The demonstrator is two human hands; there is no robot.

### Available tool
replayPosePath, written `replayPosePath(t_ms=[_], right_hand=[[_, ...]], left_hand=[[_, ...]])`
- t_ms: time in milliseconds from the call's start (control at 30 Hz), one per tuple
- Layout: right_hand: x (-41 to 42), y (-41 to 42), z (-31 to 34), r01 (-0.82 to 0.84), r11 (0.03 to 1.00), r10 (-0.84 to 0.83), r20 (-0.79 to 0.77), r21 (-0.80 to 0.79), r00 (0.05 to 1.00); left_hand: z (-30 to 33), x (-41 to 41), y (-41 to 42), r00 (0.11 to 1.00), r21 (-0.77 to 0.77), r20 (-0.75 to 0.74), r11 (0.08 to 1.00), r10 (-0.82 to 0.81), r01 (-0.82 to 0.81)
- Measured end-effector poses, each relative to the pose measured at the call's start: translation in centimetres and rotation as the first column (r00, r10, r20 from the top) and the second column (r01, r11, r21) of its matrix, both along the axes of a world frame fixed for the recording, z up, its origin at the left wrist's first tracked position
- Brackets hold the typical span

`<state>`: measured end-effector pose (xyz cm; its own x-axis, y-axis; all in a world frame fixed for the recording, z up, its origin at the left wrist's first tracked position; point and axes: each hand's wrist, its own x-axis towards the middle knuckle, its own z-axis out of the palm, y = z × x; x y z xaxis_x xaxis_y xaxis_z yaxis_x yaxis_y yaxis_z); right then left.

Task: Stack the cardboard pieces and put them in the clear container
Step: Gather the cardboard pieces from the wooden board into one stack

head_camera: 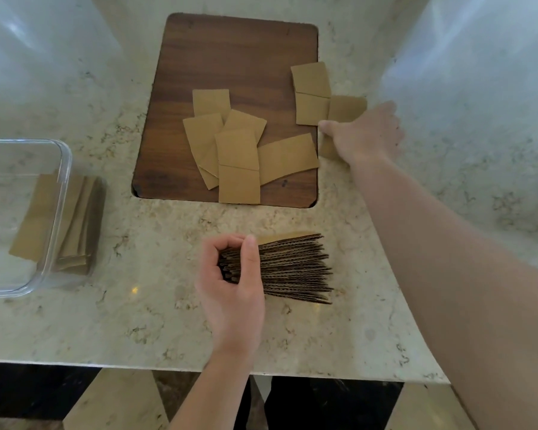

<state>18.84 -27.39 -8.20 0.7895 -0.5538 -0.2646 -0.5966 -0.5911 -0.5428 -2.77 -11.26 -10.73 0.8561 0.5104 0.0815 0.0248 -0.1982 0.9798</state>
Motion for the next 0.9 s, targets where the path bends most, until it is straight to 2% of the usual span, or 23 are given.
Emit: replayPosePath(t_ms=[67, 233, 300, 400, 500, 533, 633, 700, 767, 800, 833, 900], right_hand=[[0.9, -0.2, 0.2, -0.002, 0.999, 0.004, -0.053, 0.034, 0.999], [1.7, -1.1, 1.5, 0.030, 0.949, -0.048, 0.050, 0.314, 0.998], [2.8, 0.5, 2.0, -0.025, 0.925, 0.010, 0.041, 0.378, 0.999], [4.3, 3.3, 1.4, -0.195, 0.935, 0.198, 0.019, 0.298, 0.980], [4.7, 4.2, 0.3, -0.212, 0.968, 0.212, 0.018, 0.132, 0.977], [4.6, 4.0, 0.1, -0.198, 0.971, 0.197, 0.025, 0.135, 0.980], [4.3, 2.5, 1.1, -0.155, 0.932, 0.147, 0.050, 0.326, 0.988], [2.4, 1.2, 2.9, -0.202, 0.929, 0.161, 0.152, 0.310, 0.975], [-1.3, 0.5, 5.0, -0.329, 0.924, 0.276, 0.256, 0.197, 0.927], [-3.6, 0.3, 5.9, -0.436, 0.894, 0.399, 0.251, 0.109, 0.882], [-5.9, 0.4, 6.4, -0.571, 0.821, 0.557, 0.191, 0.024, 0.808], [-10.1, 1.1, 6.6, -0.821, 0.566, 0.819, -0.058, -0.080, 0.570]], left_hand=[[0.1, 0.0, 0.1, 1.000, -0.013, -0.005, 1.000, -0.012, 0.012], [-0.2, -0.1, 0.2, 0.999, -0.053, -0.031, 0.998, -0.036, 0.034], [-0.4, -0.1, 0.2, 0.999, -0.047, -0.043, 0.999, -0.028, 0.026], [-0.4, -0.1, 0.0, 0.998, -0.068, -0.050, 0.997, -0.030, 0.026], [-0.3, -0.1, 0.0, 0.998, -0.060, -0.048, 0.998, -0.035, 0.032], [-0.3, -0.1, 0.0, 0.998, -0.053, -0.045, 0.998, -0.040, 0.037], [-0.3, 0.0, 0.2, 0.998, -0.056, -0.054, 0.998, -0.046, 0.043], [-0.5, -0.1, 0.3, 0.997, -0.055, -0.056, 0.997, -0.049, 0.046], [-0.5, -0.1, 0.3, 0.997, -0.061, -0.058, 0.997, -0.044, 0.040], [-0.5, -0.1, 0.2, 0.997, -0.070, -0.061, 0.997, -0.041, 0.037], [-0.5, 0.0, 0.2, 0.997, -0.078, -0.062, 0.996, -0.039, 0.034], [-0.4, -0.1, 0.1, 0.998, -0.072, -0.058, 0.997, -0.033, 0.029]])
